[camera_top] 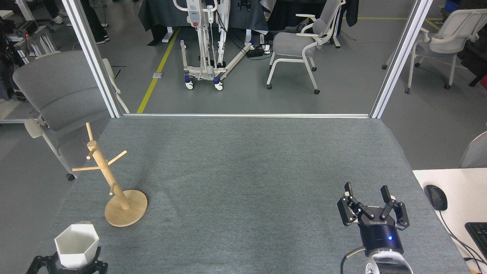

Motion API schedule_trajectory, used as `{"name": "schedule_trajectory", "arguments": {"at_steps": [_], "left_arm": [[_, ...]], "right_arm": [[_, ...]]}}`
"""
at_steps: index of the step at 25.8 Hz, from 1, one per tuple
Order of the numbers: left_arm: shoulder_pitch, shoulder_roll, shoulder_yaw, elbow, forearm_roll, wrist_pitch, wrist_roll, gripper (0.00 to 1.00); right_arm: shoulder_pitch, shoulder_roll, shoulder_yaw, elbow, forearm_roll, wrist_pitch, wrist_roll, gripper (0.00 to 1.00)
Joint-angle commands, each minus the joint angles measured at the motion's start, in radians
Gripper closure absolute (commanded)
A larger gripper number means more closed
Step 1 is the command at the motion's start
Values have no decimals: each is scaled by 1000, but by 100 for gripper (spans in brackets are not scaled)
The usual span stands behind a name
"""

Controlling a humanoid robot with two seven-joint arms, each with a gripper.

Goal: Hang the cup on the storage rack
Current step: 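Carry the cup with the left gripper onto a wooden rack peg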

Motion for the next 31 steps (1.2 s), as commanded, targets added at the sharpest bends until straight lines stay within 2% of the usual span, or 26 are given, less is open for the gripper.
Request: {"name": "schedule_trajectory", "arguments": {"at_steps": [1, 6, 10, 13, 22, 31], "left_arm": [[-56, 9, 62, 1, 0, 53, -16, 100], [-202, 20, 69, 21, -19, 88, -104, 100], [-314, 19, 69, 61, -135, 90, -119, 100], [-361, 14, 69, 72, -161, 90, -128, 100], [-392, 3, 57, 93, -221, 90, -130, 100], [-398, -38, 6, 93, -295, 90, -128, 100]], "right_arm": [[18, 24, -8, -28, 20, -11, 40, 0], [61, 53, -8, -71, 38, -12, 47, 0], [58, 62, -10, -61, 46, 0, 47, 0], [52, 62, -10, -61, 46, 0, 46, 0], [52, 62, -13, -52, 43, 18, 44, 0], [52, 62, -13, -23, 43, 18, 44, 0]]}}
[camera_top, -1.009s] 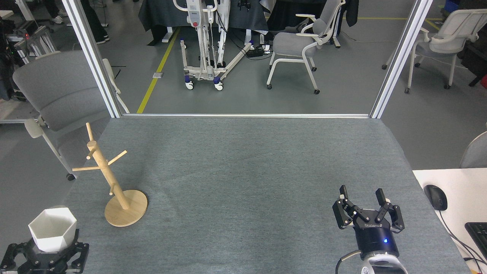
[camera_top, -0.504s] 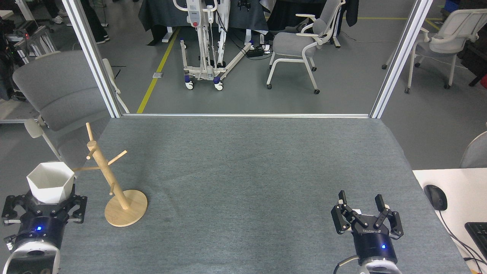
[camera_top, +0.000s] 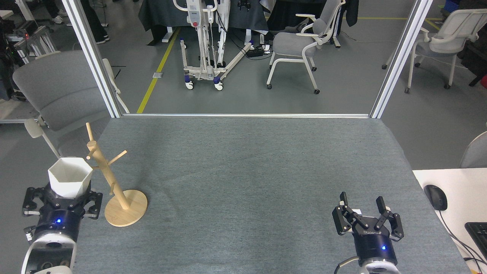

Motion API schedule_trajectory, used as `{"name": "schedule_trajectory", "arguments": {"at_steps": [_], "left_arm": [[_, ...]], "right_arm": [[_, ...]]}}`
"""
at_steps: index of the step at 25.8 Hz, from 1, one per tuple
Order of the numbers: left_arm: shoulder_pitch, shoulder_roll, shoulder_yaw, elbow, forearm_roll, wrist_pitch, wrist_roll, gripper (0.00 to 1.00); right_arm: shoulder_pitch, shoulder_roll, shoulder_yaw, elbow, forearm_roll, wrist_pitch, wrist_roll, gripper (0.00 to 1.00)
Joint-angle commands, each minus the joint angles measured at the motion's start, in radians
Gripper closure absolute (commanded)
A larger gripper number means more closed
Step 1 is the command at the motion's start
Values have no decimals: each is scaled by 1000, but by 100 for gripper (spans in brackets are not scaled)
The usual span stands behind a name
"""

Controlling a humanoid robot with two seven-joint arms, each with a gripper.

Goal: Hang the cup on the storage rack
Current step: 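Carry the cup with the left gripper onto a wooden rack peg, then open the left gripper and lower it away from the cup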

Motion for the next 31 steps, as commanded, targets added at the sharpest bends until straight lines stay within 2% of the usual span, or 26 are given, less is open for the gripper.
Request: {"name": "schedule_trajectory", "arguments": {"at_steps": [1, 12, 14, 15, 16, 17, 19, 23, 31], "left_arm": [[0, -15, -11, 0, -22, 0, 2, 100], [8, -35, -67, 37, -80, 17, 2, 98], [8, -35, -67, 41, -80, 20, 1, 50], [7, -36, -67, 49, -80, 27, 2, 29], [7, -36, -67, 55, -80, 38, 4, 16], [7, -36, -67, 63, -80, 47, 8, 8], [8, -36, -67, 80, -78, 56, 13, 3], [16, -35, -67, 92, -74, 56, 16, 2], [122, -29, -65, 91, -65, 52, 21, 2]], "right_arm": [[1, 1, -1, 16, 0, 1, 1, 0], [-9, 1, 0, 27, 0, 1, -6, 0], [-13, 1, 0, 28, -2, 1, -6, 0], [-13, 2, 0, 28, -4, -1, -7, 0], [-13, 4, 0, 28, -4, -1, -7, 0], [-13, 4, 0, 28, -4, -1, -7, 0], [-13, 4, 2, 28, -2, -1, -9, 0], [-13, 4, 2, 30, -4, -1, -7, 0], [-13, 4, 3, 31, -4, -7, -9, 0]]}}
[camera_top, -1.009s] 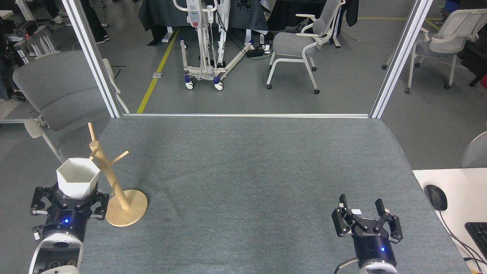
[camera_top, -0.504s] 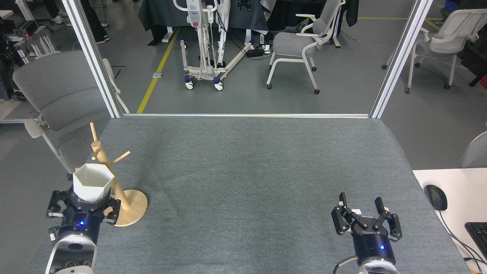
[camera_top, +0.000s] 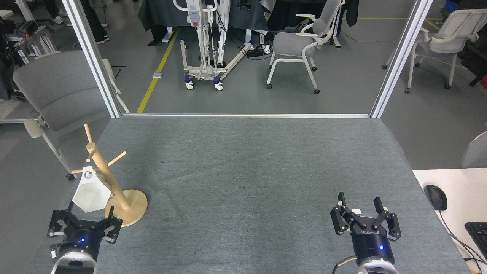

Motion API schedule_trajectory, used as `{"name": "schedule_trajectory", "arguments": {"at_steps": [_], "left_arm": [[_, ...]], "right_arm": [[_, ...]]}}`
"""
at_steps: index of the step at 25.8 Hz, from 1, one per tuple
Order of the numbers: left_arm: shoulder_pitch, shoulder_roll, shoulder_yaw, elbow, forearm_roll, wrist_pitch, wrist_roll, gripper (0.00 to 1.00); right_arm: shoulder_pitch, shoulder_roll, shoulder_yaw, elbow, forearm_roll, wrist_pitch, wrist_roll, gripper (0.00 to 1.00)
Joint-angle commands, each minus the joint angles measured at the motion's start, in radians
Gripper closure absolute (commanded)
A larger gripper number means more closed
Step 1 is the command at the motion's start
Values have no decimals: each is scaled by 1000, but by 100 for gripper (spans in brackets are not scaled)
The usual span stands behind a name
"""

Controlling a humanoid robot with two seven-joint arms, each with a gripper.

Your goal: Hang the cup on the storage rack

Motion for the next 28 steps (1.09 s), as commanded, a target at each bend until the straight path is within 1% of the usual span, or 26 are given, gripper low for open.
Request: {"name": "schedule_trajectory", "arguments": {"at_steps": [1, 4, 7, 9, 12, 14, 15, 18, 19, 21, 24, 28], "left_arm": [[56, 2, 2, 1, 3, 0, 9, 2], [99, -2, 2, 1, 13, 0, 47, 2], [118, -9, -1, 2, 52, -4, 73, 2], [118, -36, -14, 10, 76, -8, 74, 2], [115, -99, -93, 28, 84, -2, 74, 2], [109, -102, -184, 45, 95, 16, 73, 2], [104, -104, -236, 51, 115, 46, 73, 2], [76, -107, -406, 57, 233, 184, 73, 2], [61, -107, -452, 57, 271, 208, 73, 2], [35, -108, -508, 57, 334, 237, 73, 2], [-23, -111, -534, 79, 440, 250, 73, 2], [-97, -113, -538, 113, 567, 262, 74, 2]], "right_arm": [[0, 2, 1, 1, 0, 0, 0, 0], [0, 0, 1, 2, -1, -2, 0, 0], [0, 0, 3, 5, 0, -2, 0, 0], [-2, 2, 3, 5, 0, -2, 0, 0], [-9, 3, 1, 5, 0, 0, 0, 0], [-14, 9, 0, 5, 0, 0, 0, 0], [-14, 11, 0, 5, 0, 0, 0, 0], [-14, 16, 0, 7, -1, 0, 7, 0], [-14, 17, -2, 7, -1, 0, 9, 0], [-15, 19, -2, 7, -3, 5, 9, 0], [-14, 20, -2, 10, -3, 5, 9, 0], [-14, 29, -2, 8, -3, 5, 7, 0]]}}
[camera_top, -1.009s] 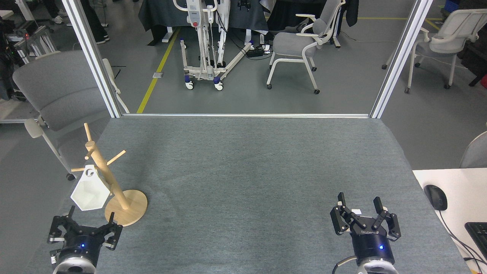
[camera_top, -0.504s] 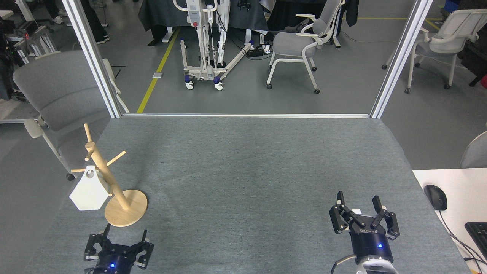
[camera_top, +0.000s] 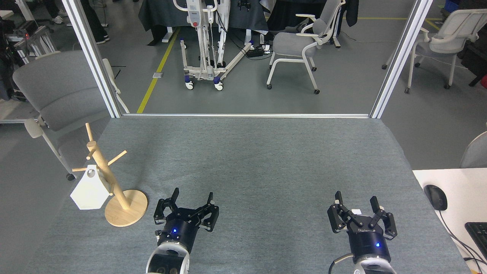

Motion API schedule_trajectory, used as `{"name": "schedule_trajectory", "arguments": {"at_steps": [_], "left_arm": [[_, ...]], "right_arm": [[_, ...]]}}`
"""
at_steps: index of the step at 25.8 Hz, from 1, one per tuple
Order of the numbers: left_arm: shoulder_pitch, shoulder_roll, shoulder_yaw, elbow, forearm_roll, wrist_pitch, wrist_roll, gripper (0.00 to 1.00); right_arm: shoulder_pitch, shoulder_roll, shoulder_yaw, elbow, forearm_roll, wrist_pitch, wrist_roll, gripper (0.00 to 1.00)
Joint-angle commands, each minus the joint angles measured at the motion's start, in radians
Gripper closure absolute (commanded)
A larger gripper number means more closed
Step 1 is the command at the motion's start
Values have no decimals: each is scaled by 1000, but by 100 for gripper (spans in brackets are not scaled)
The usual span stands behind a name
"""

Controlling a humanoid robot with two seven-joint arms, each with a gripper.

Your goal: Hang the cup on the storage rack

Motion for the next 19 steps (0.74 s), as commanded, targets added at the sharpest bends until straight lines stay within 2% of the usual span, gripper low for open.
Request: {"name": "schedule_trajectory", "arguments": {"at_steps": [1, 6, 13, 19], "left_arm": [[-59, -2, -11, 24, 99, 13, 3, 2], [-50, 1, -13, 10, 100, 66, 42, 2], [42, 3, -13, -48, 100, 56, 51, 1], [68, 4, -11, -88, 100, 53, 60, 1]], "right_arm": [[1, 12, -1, 0, 0, 2, -1, 0], [2, 12, 1, 0, 1, 1, -4, 0], [1, 12, 1, 0, 1, -4, -3, 0], [1, 6, 1, 0, 1, -4, 0, 0]]}}
